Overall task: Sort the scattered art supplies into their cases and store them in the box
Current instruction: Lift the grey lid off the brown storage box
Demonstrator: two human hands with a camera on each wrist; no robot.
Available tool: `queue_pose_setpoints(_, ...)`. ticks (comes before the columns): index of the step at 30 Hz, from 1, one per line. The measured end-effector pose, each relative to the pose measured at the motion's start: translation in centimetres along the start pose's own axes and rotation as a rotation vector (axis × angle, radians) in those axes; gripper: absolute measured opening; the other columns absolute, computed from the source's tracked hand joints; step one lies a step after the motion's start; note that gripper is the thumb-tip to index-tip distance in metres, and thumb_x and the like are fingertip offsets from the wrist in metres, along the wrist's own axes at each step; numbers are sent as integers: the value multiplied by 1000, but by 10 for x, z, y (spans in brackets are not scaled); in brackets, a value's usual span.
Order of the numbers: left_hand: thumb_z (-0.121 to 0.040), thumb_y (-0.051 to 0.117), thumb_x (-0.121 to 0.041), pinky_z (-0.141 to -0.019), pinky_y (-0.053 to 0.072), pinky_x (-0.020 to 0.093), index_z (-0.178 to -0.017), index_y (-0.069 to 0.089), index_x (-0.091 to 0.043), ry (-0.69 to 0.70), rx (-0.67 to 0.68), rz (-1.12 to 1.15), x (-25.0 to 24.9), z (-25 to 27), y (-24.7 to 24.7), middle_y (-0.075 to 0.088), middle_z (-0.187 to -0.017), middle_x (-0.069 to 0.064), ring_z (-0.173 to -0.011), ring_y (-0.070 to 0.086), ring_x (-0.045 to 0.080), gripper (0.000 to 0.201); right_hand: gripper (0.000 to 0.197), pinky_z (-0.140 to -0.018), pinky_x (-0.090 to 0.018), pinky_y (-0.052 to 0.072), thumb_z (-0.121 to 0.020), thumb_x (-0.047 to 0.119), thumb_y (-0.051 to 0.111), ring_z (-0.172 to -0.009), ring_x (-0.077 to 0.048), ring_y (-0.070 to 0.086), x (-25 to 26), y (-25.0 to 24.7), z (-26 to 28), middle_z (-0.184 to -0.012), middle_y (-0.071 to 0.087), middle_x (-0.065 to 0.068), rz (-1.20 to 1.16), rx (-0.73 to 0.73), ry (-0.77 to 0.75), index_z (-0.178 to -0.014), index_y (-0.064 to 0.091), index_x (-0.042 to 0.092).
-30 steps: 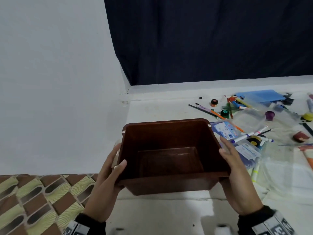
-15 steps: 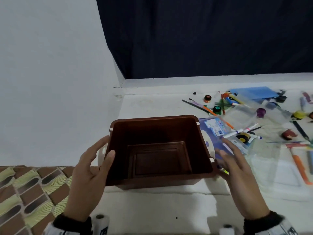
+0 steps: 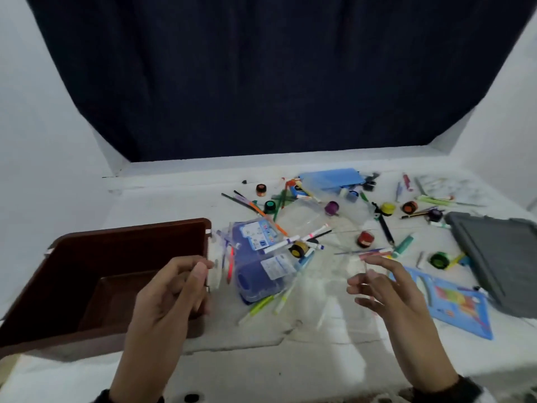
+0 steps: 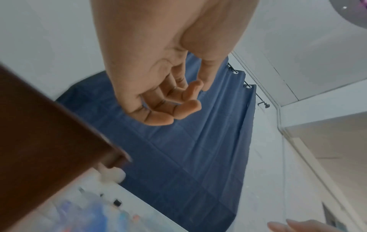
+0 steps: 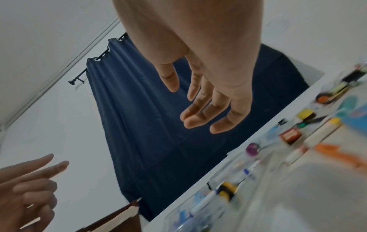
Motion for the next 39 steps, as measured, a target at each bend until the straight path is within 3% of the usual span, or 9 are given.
queue_pose_setpoints(3,-91,54,-16,-52,42,27,-91,69,-6,-52,16,149,11,1,64,41,-55,7,-56,41,23,18,15,-85,-46,52,-101,17,51,-88,-29,71,1,-57,-11,-89,74,-13,40,-55,2,-108,64,21)
queue_pose_setpoints(5,-91,64,-31,-54,45,26,-93,69,-9,-96,53,199,17,1,104,44,-57,10,-57,45,22,23,14,-84,-43,54,-101,18,52,-87,-25,72,2,-90,-17,-88,73,-11,67,-71,0,-107,64,22)
queue_pose_setpoints(9,-85,64,-45,-70,46,40,-102,66,-20,-161,273,133,19,-7,189,58,-75,19,-71,57,27,30,14,-80,-36,54,-100,23,52,-89,-17,71,5,-166,-29,-89,73,-4,159,-107,-1,-110,62,25)
queue_pose_setpoints(14,-83,58,-62,-80,48,32,-112,62,-44,-151,626,-116,18,-57,289,66,-95,-1,-92,66,15,35,18,-68,-13,49,-93,31,60,-83,1,66,7,-251,-60,-91,68,4,502,-95,-80,-111,58,32)
queue_pose_setpoints(17,-98,52,-48,-75,47,17,-122,57,-42,-120,805,-307,15,-88,350,61,-103,-6,-95,63,11,25,24,-73,-15,49,-93,31,64,-92,0,63,-1,-297,-78,-99,65,11,748,-95,-76,-115,56,36)
queue_pose_setpoints(23,-97,52,-50,-96,46,34,-131,50,-36,60,1021,-640,40,-143,468,54,-126,0,-111,56,16,36,63,-89,-35,49,-78,55,69,-110,-19,56,-27,-365,-119,-124,56,4,1140,50,28,-133,50,30)
queue_pose_setpoints(29,-96,57,-44,-97,37,29,-139,45,-31,211,1136,-815,74,-171,570,49,-138,6,-125,49,22,46,111,-104,-53,42,-53,83,67,-139,-25,24,-48,-403,-153,-149,25,4,1494,363,230,-144,13,51)
queue_pose_setpoints(33,-96,56,-46,-108,34,35,-148,38,-27,251,1268,-977,104,-185,622,39,-151,10,-137,40,28,57,122,-107,-52,40,-53,80,71,-146,-28,9,-57,-422,-175,-155,10,2,1623,458,256,-150,3,47)
queue_pose_setpoints(39,-96,53,-52,-103,43,41,-141,44,-17,324,1417,-1148,143,-190,669,50,-141,12,-126,49,29,58,124,-106,-49,44,-52,79,73,-145,-30,10,-61,-438,-188,-156,12,-7,1575,509,192,-151,5,46)
Point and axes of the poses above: each hand's wrist, its own z-axis away from the middle knuckle, its own y-axis out of the palm, x = y × z, the point moved 4 cm from there along -z, towards the middle knuckle
